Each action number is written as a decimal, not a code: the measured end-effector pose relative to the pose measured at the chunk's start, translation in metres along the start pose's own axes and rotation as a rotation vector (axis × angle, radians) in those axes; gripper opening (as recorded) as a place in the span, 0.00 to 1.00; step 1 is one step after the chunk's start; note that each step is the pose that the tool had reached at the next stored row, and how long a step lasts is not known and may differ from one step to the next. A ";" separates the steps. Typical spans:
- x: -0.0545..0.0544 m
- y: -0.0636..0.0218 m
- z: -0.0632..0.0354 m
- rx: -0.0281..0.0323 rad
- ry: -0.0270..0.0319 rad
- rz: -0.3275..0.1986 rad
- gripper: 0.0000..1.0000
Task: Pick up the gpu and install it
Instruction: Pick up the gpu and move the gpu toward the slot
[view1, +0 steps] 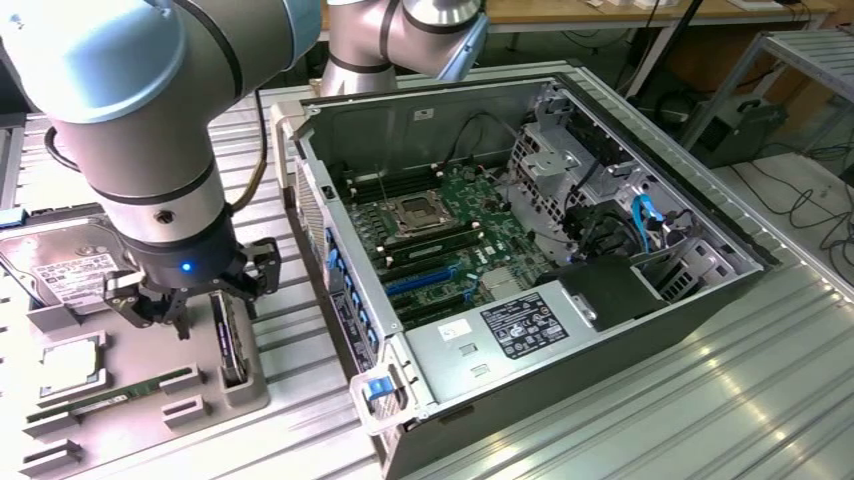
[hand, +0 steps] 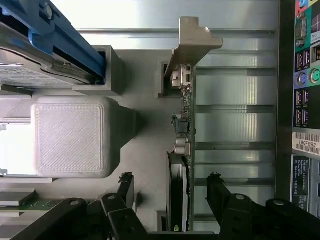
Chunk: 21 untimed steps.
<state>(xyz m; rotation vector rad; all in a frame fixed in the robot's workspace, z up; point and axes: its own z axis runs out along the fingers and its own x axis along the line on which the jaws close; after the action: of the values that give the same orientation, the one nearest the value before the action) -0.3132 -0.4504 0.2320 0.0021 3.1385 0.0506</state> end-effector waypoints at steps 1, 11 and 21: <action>0.000 0.0000 0.0004 0.0000 0.0000 0.000 0.68; -0.001 -0.0004 0.0036 0.0009 0.0007 0.000 0.27; -0.002 -0.0005 0.0054 0.0004 0.0000 0.000 0.27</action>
<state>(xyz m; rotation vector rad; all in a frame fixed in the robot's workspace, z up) -0.3110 -0.4507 0.2265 0.0024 3.1385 0.0499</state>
